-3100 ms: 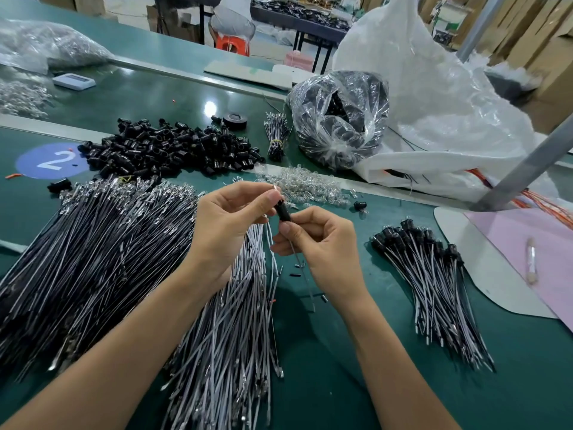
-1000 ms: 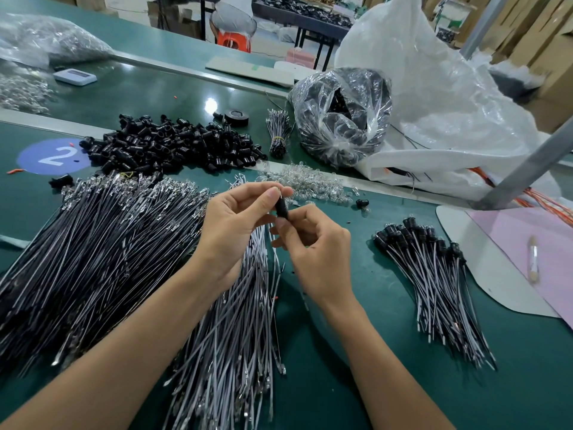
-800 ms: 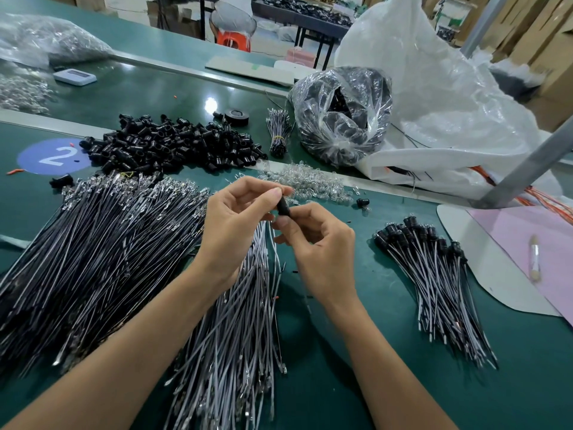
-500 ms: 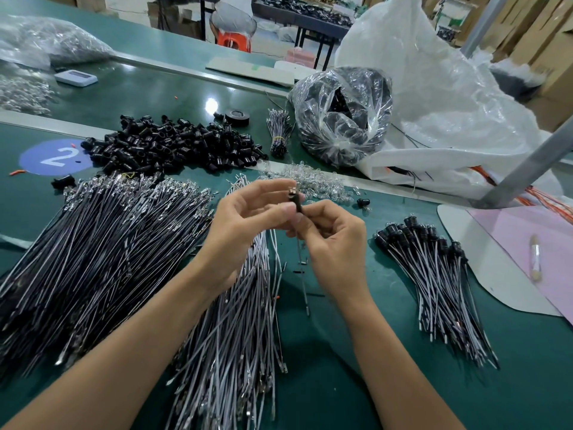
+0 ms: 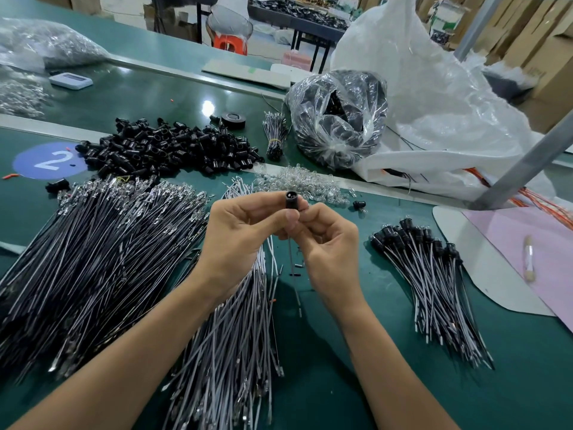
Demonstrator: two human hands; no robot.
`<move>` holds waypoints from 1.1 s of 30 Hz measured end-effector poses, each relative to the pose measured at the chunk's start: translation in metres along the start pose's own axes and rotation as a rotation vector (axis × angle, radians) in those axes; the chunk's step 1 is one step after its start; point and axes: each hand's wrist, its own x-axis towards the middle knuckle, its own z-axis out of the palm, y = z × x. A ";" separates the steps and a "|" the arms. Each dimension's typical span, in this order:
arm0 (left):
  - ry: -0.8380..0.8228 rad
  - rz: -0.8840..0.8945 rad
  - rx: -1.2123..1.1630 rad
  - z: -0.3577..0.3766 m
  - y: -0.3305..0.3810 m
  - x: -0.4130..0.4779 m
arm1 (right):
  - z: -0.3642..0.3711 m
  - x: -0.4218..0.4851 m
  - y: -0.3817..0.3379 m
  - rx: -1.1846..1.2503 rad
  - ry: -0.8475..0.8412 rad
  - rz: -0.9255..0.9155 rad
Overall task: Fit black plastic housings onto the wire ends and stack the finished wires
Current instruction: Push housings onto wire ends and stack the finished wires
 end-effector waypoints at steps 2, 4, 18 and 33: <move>0.001 0.004 -0.004 0.001 0.001 -0.001 | 0.000 0.000 0.000 -0.004 -0.013 -0.008; -0.010 -0.002 -0.008 0.001 0.003 0.000 | -0.002 0.000 0.001 -0.023 -0.008 -0.014; -0.058 -0.074 0.028 -0.002 0.006 0.000 | -0.003 0.000 0.003 -0.097 0.030 -0.061; 0.050 -0.040 0.008 -0.005 0.008 0.003 | 0.001 -0.001 0.000 -0.071 0.000 -0.014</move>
